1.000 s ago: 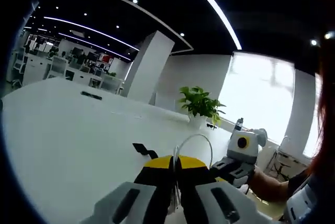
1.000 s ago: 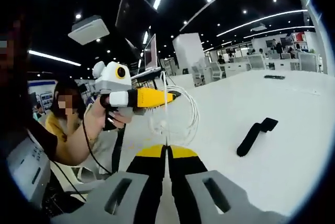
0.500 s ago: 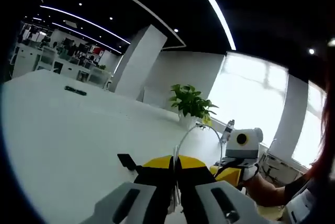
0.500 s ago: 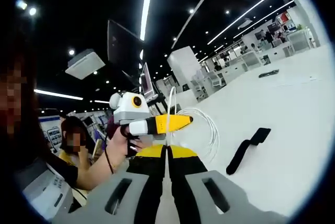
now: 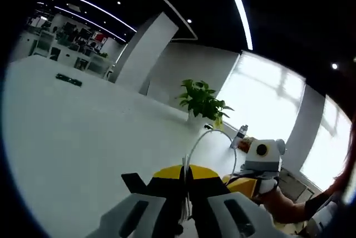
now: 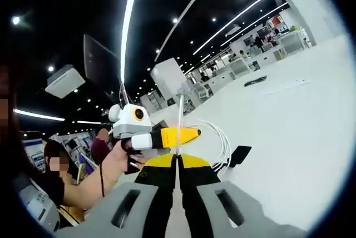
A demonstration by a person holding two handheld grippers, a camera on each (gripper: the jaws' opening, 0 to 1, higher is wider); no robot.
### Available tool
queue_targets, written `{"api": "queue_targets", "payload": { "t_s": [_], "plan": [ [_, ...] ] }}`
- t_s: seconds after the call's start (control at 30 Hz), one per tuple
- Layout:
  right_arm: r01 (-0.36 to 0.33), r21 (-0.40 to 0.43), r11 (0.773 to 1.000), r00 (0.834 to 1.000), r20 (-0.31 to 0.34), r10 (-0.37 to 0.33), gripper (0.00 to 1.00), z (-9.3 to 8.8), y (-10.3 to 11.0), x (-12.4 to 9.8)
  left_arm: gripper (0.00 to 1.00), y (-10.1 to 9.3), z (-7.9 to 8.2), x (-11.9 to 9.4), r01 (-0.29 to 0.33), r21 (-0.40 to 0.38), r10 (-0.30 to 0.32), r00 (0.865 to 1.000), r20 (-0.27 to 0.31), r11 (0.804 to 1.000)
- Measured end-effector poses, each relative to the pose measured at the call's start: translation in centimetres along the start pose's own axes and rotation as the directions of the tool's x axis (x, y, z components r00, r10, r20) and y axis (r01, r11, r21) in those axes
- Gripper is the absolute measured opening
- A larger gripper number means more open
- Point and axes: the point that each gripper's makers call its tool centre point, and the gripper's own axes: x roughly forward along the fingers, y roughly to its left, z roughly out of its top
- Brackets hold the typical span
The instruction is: Peel open the Velcro strap on the desktop, arrange the wired earphones neatly onto it, and close the Velcro strap to secure them.
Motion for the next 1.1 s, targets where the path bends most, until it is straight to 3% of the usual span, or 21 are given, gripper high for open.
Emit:
{"api": "queue_targets", "payload": {
  "t_s": [0.2,0.63,1.1],
  "plan": [
    [0.030,0.046,0.998,1.000,-0.004,-0.030,0.05,-0.3,-1.9,0.5,0.06,1.8,-0.7,1.1,-0.020,-0.022,0.019,1.000,-0.024,1.000],
    [0.086,0.058,0.995,0.993,-0.089,-0.080,0.05,-3.0,-4.1,1.2,0.06,4.0,-2.4,1.7,-0.054,-0.040,0.050,0.996,-0.078,0.998],
    [0.142,-0.002,0.990,0.979,-0.150,-0.141,0.05,-4.7,-4.9,1.5,0.07,5.4,-3.8,1.5,-0.078,-0.056,0.071,0.990,-0.124,0.995]
  ]
}}
